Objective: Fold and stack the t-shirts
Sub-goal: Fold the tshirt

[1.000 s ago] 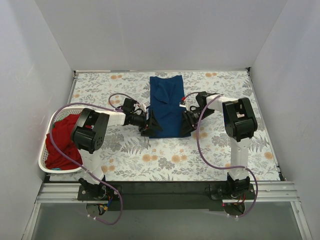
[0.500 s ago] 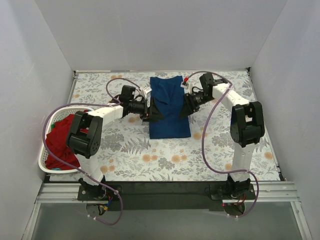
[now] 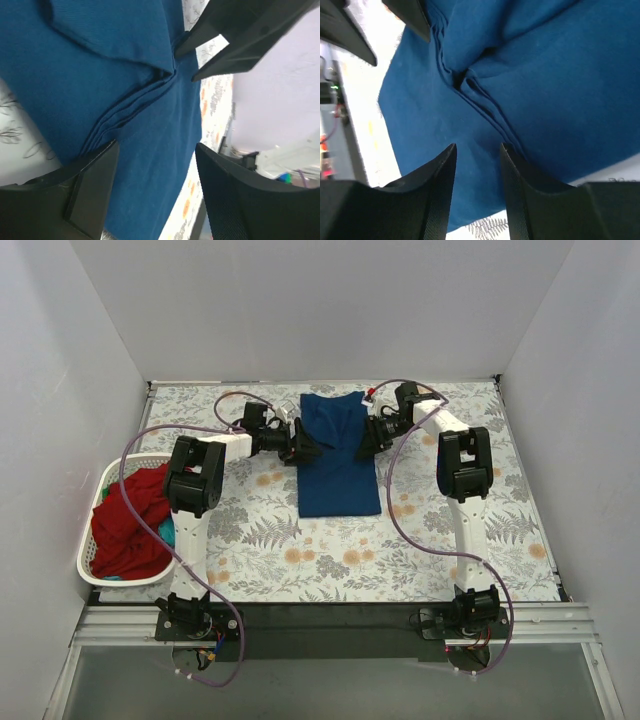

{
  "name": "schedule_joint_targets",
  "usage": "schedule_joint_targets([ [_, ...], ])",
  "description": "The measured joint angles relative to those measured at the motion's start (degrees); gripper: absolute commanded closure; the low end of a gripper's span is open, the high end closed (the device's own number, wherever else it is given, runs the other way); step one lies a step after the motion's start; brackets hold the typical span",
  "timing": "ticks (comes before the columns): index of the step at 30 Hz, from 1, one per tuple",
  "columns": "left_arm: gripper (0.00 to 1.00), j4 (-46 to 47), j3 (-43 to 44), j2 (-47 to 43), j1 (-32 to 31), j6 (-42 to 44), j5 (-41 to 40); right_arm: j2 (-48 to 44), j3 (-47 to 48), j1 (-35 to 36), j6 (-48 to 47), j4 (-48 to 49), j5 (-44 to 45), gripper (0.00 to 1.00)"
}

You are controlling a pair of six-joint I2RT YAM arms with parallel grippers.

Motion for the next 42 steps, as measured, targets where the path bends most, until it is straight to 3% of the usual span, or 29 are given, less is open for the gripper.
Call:
schedule_joint_targets([
  [5,0.36,-0.3,3.2,2.8,2.0,-0.1,2.7,1.3,0.5,-0.9,0.4,0.2,-1.6,0.51],
  [12,0.32,-2.8,3.1,1.1,2.2,4.3,2.7,-1.6,0.3,-0.7,0.1,0.4,0.5,0.38],
  [13,0.32,-3.5,1.9,-0.5,2.2,5.9,2.6,-3.8,-1.3,-0.7,-0.3,0.5,1.1,0.32],
  [17,0.31,-5.6,-5.7,-11.5,2.2,13.7,1.9,-19.2,-12.7,-0.5,-4.9,0.7,3.2,0.28],
  [21,0.33,-7.0,-14.3,-26.9,1.6,26.4,0.8,-36.3,-25.7,1.5,-13.6,1.8,8.4,0.15],
  [22,0.33,-7.5,-16.1,-30.1,1.1,29.7,0.5,-39.5,-28.9,2.6,-15.7,2.2,9.7,0.08],
  [23,0.34,-7.8,-17.9,-32.9,0.1,33.1,-0.2,-41.9,-31.9,3.8,-17.5,2.6,11.0,0.08],
  [26,0.39,-8.3,-22.8,-37.2,-3.6,41.8,-2.3,-45.2,-40.3,7.4,-22.5,4.6,15.1,0.12],
  [32,0.46,-9.4,-34.9,-38.6,-11.7,55.3,-9.2,-46.9,-54.1,13.6,-29.4,10.6,24.2,0.30],
  [38,0.47,-9.3,-37.0,-38.7,-11.8,59.2,-13.5,-49.0,-57.7,17.8,-33.0,16.2,28.3,0.34],
  [42,0.47,-8.3,-37.0,-38.7,-11.7,59.8,-14.1,-48.9,-59.1,17.8,-34.6,19.7,30.1,0.43],
])
